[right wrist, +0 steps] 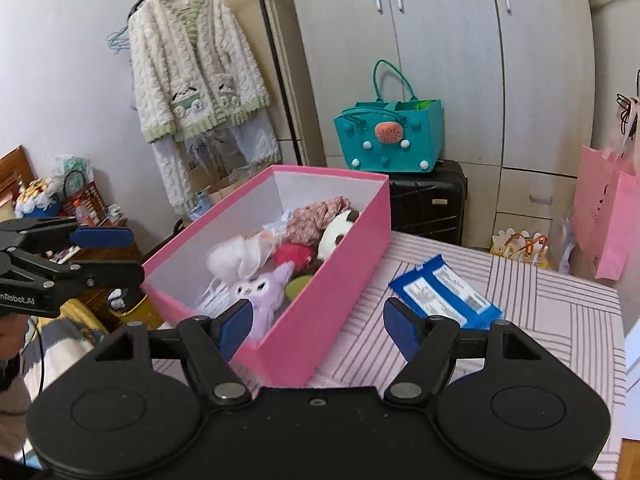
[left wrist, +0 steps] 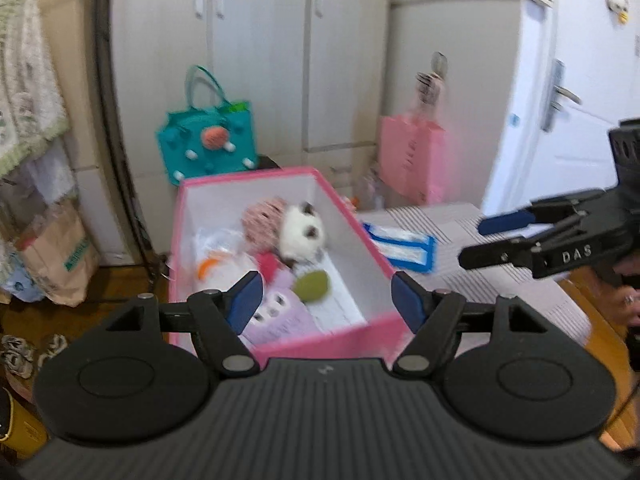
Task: Organize soft objects
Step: 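Withdraw both tools from the box toward the blue wipes packet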
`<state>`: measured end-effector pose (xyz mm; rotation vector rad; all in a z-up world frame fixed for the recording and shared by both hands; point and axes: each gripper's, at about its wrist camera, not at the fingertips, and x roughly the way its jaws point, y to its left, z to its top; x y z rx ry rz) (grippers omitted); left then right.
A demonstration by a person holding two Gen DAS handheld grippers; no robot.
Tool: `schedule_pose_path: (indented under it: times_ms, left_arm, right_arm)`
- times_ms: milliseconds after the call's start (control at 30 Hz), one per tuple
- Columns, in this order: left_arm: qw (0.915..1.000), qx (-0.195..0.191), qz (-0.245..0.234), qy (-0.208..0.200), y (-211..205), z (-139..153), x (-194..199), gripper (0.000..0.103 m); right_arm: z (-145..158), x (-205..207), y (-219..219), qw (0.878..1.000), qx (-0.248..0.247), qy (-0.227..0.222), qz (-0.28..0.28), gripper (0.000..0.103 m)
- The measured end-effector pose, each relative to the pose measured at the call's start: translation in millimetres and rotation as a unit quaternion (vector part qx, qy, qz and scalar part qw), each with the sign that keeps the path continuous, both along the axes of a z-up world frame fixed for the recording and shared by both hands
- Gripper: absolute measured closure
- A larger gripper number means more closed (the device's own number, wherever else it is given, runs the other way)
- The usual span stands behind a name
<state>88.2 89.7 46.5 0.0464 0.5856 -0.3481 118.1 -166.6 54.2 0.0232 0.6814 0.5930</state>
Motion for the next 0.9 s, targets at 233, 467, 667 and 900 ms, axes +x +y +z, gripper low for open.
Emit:
schedule_pose_path:
  times_ms: [233, 467, 667, 900]
  left_arm:
    - [0.9976, 0.041, -0.029, 0.046, -22.2, -2.3, -17.3, 0.032]
    - [0.9946, 0.043, -0.072, 0.061, -46.4, -6.7, -31.9, 0.031]
    - [0.988, 0.039, -0.12, 0.088, -79.9, -18.1, -33.2, 0.031]
    - [0.9808, 0.025, -0.153, 0.118, -115.6, -36.5, -19.3, 0.031]
  right_arm:
    - [-0.1, -41.3, -15.0, 0.999, -0.026, 0.018, 0.026, 0.026]
    - [-9.8, -73.2, -36.3, 0.999, -0.04, 0.014, 0.013, 0.026]
    - [-24.5, -86.8, -53.5, 0.998, -0.061, 0.015, 0.008, 0.026]
    - [-51.2, -87.2, -67.6, 0.996, -0.081, 0.024, 0.026, 0.025]
